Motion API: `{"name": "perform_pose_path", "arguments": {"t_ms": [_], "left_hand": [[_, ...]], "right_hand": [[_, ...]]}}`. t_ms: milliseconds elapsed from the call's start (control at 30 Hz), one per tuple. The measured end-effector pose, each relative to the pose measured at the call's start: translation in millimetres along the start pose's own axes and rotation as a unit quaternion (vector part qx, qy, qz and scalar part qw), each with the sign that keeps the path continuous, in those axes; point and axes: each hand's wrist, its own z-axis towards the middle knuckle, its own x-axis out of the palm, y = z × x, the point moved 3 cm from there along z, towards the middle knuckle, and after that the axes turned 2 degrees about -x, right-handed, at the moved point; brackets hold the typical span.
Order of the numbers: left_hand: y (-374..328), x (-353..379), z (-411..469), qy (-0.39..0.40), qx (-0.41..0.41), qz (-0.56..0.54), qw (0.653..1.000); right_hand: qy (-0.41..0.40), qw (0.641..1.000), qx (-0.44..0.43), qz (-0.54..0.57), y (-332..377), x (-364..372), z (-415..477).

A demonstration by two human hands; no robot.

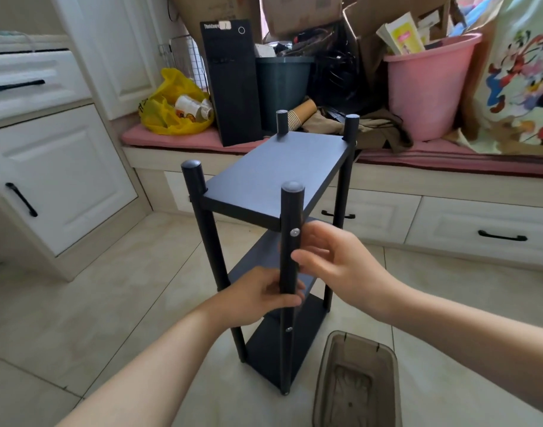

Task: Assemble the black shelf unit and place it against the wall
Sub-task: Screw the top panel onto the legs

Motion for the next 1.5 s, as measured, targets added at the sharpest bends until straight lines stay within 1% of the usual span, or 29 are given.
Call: {"name": "perform_pose_path", "arguments": {"t_ms": [100, 233, 500, 967, 1133, 1233, 1333, 1400, 1467, 1500], "left_hand": [[-5, 9, -8, -0.029, 0.007, 0.007, 1.000], [-18, 14, -21, -0.076, 0.039, 0.003, 0.996], [-55, 24, -39, -0.158, 0.113, -0.095, 0.976], [-71, 33, -32, -0.148, 0.108, -0.152, 0.971], [-76, 25, -31, -0.164, 0.108, -0.174, 0.965], [-77, 20, -31, -0.176, 0.101, -0.172, 0.964], [-75, 18, -30, -0.191, 0.096, -0.148, 0.965], [-74, 16, -30, -0.198, 0.097, -0.143, 0.965], [-73, 16, -31, -0.198, 0.096, -0.144, 0.965], [-73, 16, -32, -0.197, 0.097, -0.146, 0.965]], "right_hand": [[-0.007, 1.000, 0.000, -0.002, 5, -1, -7], [-0.024, 0.999, -0.012, 0.027, 20, -5, -12], [-0.083, 0.993, -0.042, 0.066, 44, -23, -14], [-0.073, 0.993, -0.069, 0.056, 37, -44, -19], [-0.057, 0.995, -0.070, 0.034, 34, -49, -20], [-0.070, 0.996, -0.060, 0.014, 29, -54, -22], [-0.072, 0.996, -0.039, -0.026, 17, -60, -25], [-0.073, 0.996, 0.006, -0.058, -5, -65, -26], [-0.057, 0.989, 0.099, -0.092, -43, -67, -30], [-0.029, 0.979, 0.164, -0.118, -67, -66, -35]]}}
